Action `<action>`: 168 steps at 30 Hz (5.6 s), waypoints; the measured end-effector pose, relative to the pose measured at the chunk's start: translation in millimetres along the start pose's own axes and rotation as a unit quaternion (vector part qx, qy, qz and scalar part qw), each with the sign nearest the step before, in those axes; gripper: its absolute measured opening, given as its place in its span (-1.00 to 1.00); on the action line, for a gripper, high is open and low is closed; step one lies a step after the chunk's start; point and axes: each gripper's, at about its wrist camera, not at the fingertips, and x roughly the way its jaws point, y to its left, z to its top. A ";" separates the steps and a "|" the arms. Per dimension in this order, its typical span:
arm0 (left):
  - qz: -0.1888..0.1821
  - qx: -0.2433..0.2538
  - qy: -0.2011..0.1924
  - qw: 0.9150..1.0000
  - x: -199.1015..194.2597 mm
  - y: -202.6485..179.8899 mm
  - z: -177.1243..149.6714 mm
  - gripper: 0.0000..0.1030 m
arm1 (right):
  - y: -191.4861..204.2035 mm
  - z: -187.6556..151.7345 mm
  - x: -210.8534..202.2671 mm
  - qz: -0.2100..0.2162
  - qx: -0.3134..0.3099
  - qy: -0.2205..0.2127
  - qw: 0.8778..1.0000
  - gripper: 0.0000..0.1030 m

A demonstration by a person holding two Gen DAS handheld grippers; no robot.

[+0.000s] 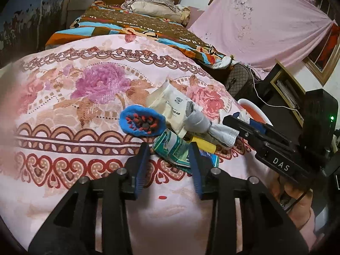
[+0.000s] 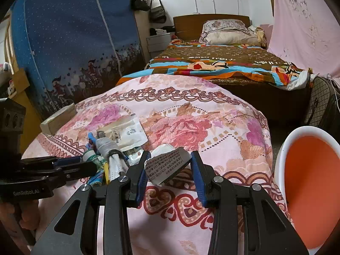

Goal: Collect trash

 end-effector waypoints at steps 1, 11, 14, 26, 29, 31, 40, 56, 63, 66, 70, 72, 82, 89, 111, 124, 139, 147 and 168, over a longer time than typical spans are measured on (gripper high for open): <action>-0.001 -0.002 0.002 1.000 1.1 0.0 0.6 -0.50 | -0.5 -0.1 -0.2 0.001 0.000 0.000 1.000 -0.30; 0.005 -0.013 0.002 1.000 7.2 -0.1 5.3 -0.67 | -1.9 -1.5 -0.3 0.000 0.004 -0.001 1.000 -0.30; 0.006 -0.014 -0.003 1.000 3.9 0.6 4.0 -0.96 | -1.8 -1.6 -1.5 -0.001 0.003 -0.005 1.000 -0.30; 0.000 0.036 -0.124 0.992 -48.7 -23.7 -15.2 -1.00 | -1.0 -6.7 -28.2 0.021 0.005 -0.071 0.997 -0.30; 0.025 0.066 -0.158 0.985 -61.1 -38.4 -20.7 -1.00 | -0.8 -8.6 -37.3 0.020 0.005 -0.092 0.996 -0.30; 0.030 0.077 -0.179 0.980 -69.1 -46.5 -23.0 -1.00 | 0.9 -9.4 -44.4 0.019 0.000 -0.111 0.994 -0.30; 0.035 0.110 -0.275 0.955 -88.2 -85.0 -18.7 -1.00 | -7.1 -20.8 -97.9 0.007 -0.001 -0.259 0.966 -0.30; -0.050 0.206 -0.314 0.926 -58.5 -180.4 1.1 -1.00 | -60.6 -32.9 -151.8 -0.159 0.045 -0.372 0.913 -0.30; -0.087 0.186 -0.257 0.944 -20.0 -204.5 18.1 -1.00 | -99.5 -35.9 -148.4 -0.202 0.109 -0.342 0.911 -0.30; -0.093 0.170 -0.226 0.955 -1.9 -211.4 25.7 -1.00 | -113.1 -39.4 -146.0 -0.211 0.133 -0.325 0.912 -0.30; -0.087 0.155 -0.177 0.968 24.4 -218.9 32.3 -1.00 | -128.0 -43.8 -143.7 -0.216 0.161 -0.308 0.912 -0.29; -0.088 0.146 -0.159 0.972 34.7 -223.0 33.0 -1.00 | -132.3 -45.9 -142.3 -0.220 0.173 -0.298 0.912 -0.29; -0.104 0.088 -0.079 0.988 69.7 -222.2 37.2 -0.88 | -147.3 -52.3 -135.4 -0.226 0.217 -0.255 0.915 -0.06; -0.103 0.080 -0.085 0.988 62.4 -212.8 34.2 -0.60 | -149.2 -52.9 -135.7 -0.227 0.218 -0.251 0.915 -0.03; 0.021 0.081 -0.261 0.962 -35.1 -139.1 16.5 0.58 | -93.5 -36.9 -146.9 -0.189 0.117 -0.346 0.911 0.99; 0.119 0.055 -0.339 0.932 -85.7 -79.5 -12.4 0.78 | -34.9 -32.2 -143.8 -0.134 0.023 -0.393 0.909 1.00; 0.198 0.076 -0.359 0.909 -115.7 -39.4 -36.2 0.78 | 15.9 -20.0 -118.7 -0.077 -0.050 -0.346 0.933 1.00; 0.203 0.074 -0.369 0.904 -123.6 -28.0 -34.4 0.78 | 33.1 -8.0 -89.2 -0.037 -0.087 -0.278 0.956 1.00; 0.158 0.017 -0.167 0.973 -62.4 10.4 -3.5 0.24 | 57.6 9.8 8.5 0.039 -0.143 -0.007 0.989 -0.11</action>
